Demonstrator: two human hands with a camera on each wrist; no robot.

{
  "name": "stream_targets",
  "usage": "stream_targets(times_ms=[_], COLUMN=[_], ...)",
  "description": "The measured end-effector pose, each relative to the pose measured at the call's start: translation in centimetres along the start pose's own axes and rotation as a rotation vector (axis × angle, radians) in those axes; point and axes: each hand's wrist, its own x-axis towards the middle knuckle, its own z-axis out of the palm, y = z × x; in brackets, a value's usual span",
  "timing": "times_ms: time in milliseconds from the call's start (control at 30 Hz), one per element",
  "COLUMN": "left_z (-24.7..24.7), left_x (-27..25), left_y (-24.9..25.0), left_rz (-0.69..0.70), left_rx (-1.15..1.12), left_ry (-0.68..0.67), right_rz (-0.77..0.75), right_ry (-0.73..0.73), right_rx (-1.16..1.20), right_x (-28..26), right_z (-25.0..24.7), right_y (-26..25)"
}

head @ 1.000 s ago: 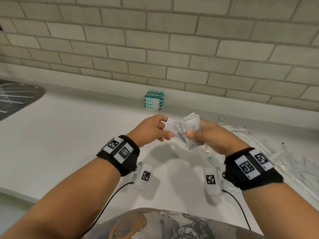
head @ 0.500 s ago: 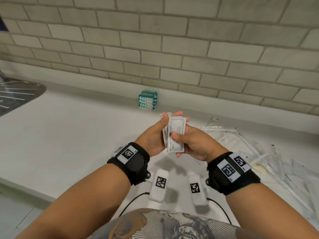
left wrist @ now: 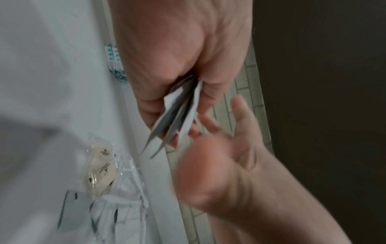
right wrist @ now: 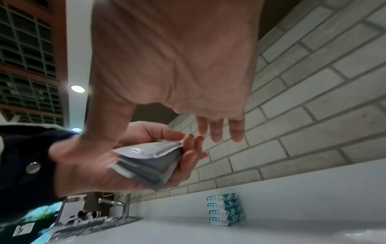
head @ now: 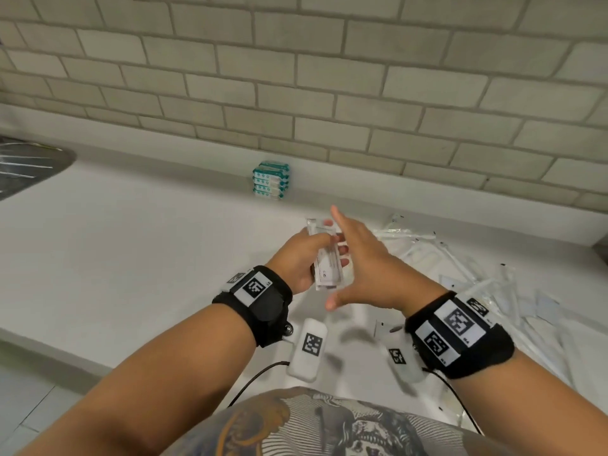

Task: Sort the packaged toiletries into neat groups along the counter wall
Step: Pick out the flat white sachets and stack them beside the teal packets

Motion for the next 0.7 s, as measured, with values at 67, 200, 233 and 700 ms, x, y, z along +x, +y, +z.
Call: stream_targets(times_ms=[67,200,233,700], left_z=[0.6,0.6,0.5,-0.9], left_x=[-0.5,-0.2,0.0,1.1], left_y=[-0.1,0.4,0.7,2.4], left_rz=[-0.072,-0.130,-0.136,-0.194], left_rx=[0.109,0.144,0.161,0.172], left_ry=[-0.106,-0.100,-0.088,-0.054], right_rz=[-0.081,-0.117,-0.120,-0.133], right_ry=[0.017,0.014,-0.004,0.169], right_rx=[-0.070,-0.130,-0.154,-0.217], right_x=[0.5,0.9,0.9,2.9], right_z=[-0.3,-0.6,-0.5,1.1], right_y=[0.0,-0.1,-0.1,-1.3])
